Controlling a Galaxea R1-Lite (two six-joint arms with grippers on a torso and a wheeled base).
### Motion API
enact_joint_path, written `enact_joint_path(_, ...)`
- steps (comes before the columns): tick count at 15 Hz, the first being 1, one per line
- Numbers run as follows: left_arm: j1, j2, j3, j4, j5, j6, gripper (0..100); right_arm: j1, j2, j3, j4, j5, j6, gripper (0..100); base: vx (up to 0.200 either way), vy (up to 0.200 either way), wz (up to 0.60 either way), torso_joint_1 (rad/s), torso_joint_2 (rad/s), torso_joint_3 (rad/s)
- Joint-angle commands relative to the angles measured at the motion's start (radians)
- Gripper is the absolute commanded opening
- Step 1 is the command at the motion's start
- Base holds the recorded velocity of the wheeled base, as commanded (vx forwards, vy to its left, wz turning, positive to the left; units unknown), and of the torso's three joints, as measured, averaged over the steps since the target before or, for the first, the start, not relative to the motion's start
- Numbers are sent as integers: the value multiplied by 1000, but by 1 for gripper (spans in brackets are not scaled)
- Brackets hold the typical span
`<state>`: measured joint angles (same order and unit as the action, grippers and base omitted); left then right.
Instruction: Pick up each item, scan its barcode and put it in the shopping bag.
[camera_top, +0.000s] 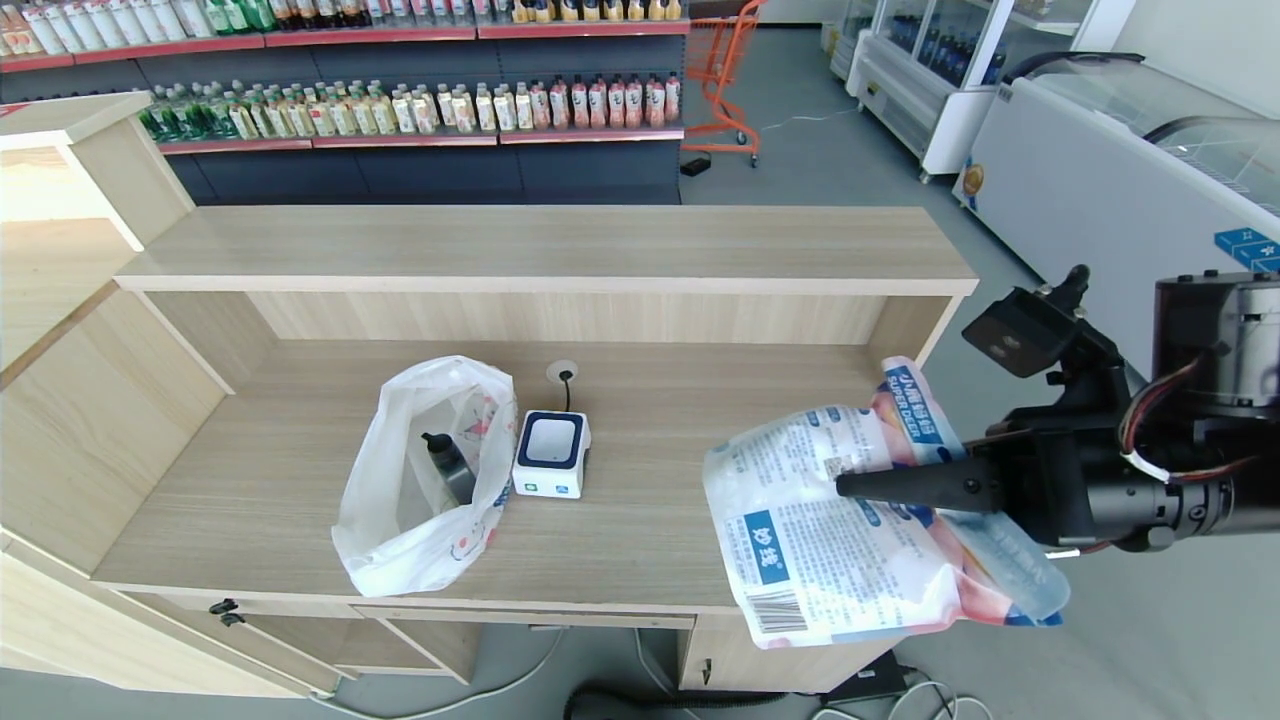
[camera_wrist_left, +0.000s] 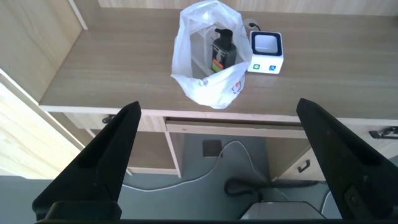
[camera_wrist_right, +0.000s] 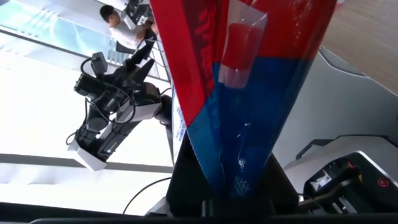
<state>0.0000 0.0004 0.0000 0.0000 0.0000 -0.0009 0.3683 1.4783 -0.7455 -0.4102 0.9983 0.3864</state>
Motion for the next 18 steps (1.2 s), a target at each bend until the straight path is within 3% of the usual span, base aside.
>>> enact_joint_path(1, 0, 0, 0, 0, 0, -1, 100, 0, 0, -2, -5, 0, 0, 0, 0, 0, 0, 0, 0, 0)
enact_joint_path(4, 0, 0, 0, 0, 0, -1, 100, -9, 7, 15, -55, -12, -61, 0, 0, 0, 0, 0, 0, 0)
enact_joint_path(5, 0, 0, 0, 0, 0, -1, 100, -40, 10, 34, -79, -43, -193, 0, 0, 0, 0, 0, 0, 0)
enact_joint_path(8, 0, 0, 0, 0, 0, -1, 100, -229, 4, 181, -110, -187, -796, 0, 0, 0, 0, 0, 0, 0)
enact_joint_path(10, 0, 0, 0, 0, 0, -1, 100, -359, -61, 296, -160, -207, -982, 0, 0, 0, 0, 0, 0, 0)
enact_joint_path(13, 0, 0, 0, 0, 0, -1, 100, -440, -113, 365, -196, -218, -1110, 0, 0, 0, 0, 0, 0, 0)
enact_joint_path(18, 0, 0, 0, 0, 0, -1, 100, -497, -162, 367, -194, -216, -1107, 0, 0, 0, 0, 0, 0, 0)
